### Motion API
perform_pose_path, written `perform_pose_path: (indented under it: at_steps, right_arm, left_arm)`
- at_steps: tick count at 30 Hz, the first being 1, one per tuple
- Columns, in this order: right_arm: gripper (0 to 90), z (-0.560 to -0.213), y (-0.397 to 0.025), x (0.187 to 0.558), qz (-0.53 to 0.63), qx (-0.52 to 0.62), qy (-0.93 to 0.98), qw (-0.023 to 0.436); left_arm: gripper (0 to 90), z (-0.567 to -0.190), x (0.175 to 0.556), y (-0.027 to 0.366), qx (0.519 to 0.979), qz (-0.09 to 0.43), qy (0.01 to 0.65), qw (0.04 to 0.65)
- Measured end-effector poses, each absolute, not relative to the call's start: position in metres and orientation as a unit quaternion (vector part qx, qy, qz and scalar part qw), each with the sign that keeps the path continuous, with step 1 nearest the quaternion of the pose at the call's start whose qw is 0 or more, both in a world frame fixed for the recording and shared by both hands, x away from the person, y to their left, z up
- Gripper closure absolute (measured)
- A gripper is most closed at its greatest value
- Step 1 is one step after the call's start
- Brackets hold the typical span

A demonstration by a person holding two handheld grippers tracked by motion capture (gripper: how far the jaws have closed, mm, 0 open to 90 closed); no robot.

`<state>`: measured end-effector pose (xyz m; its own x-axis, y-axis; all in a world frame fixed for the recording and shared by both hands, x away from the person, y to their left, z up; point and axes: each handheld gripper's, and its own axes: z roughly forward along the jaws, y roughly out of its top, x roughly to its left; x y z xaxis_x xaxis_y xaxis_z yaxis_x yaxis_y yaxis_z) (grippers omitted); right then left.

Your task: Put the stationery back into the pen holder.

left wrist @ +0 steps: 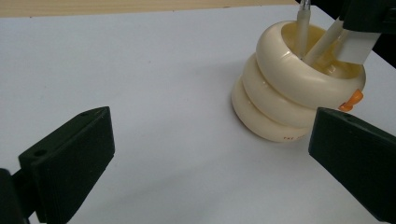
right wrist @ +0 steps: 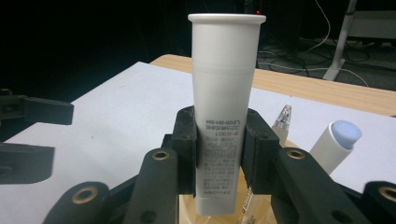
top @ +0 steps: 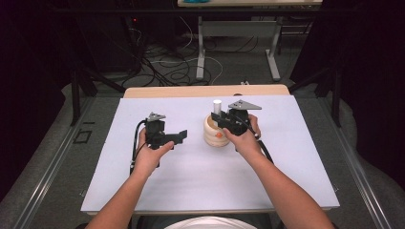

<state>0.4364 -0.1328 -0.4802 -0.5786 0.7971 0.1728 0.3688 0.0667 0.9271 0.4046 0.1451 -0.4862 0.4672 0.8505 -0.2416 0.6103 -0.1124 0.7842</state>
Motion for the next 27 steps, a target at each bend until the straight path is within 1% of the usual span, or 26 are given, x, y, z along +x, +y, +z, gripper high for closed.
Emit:
perform_pose_path:
  at_steps: [18, 19, 20, 22, 25, 27]
  right_arm:
    - [70.0, -0.495, -0.124, 0.447, 0.524, 0.425, 0.713, 0.194]
    - [67.9, -0.496, -0.125, 0.447, 0.521, 0.429, 0.714, 0.187]
    - [63.0, -0.496, -0.125, 0.447, 0.522, 0.43, 0.714, 0.183]
    - [55.9, -0.494, -0.127, 0.445, 0.528, 0.432, 0.706, 0.19]
    - [50.2, -0.488, -0.132, 0.439, 0.536, 0.431, 0.7, 0.193]
    - [44.8, -0.483, -0.137, 0.434, 0.539, 0.428, 0.7, 0.192]
  left_arm:
    - [0.5, -0.486, 0.406, 0.148, 0.731, 0.129, 0.503, 0.444]
    - [0.5, -0.486, 0.406, 0.148, 0.73, 0.13, 0.502, 0.444]
    - [0.6, -0.486, 0.406, 0.149, 0.731, 0.129, 0.503, 0.443]
    - [0.5, -0.485, 0.406, 0.149, 0.73, 0.131, 0.502, 0.445]
    - [0.5, -0.484, 0.406, 0.151, 0.728, 0.132, 0.504, 0.445]
    - [0.5, -0.483, 0.406, 0.153, 0.729, 0.136, 0.503, 0.445]
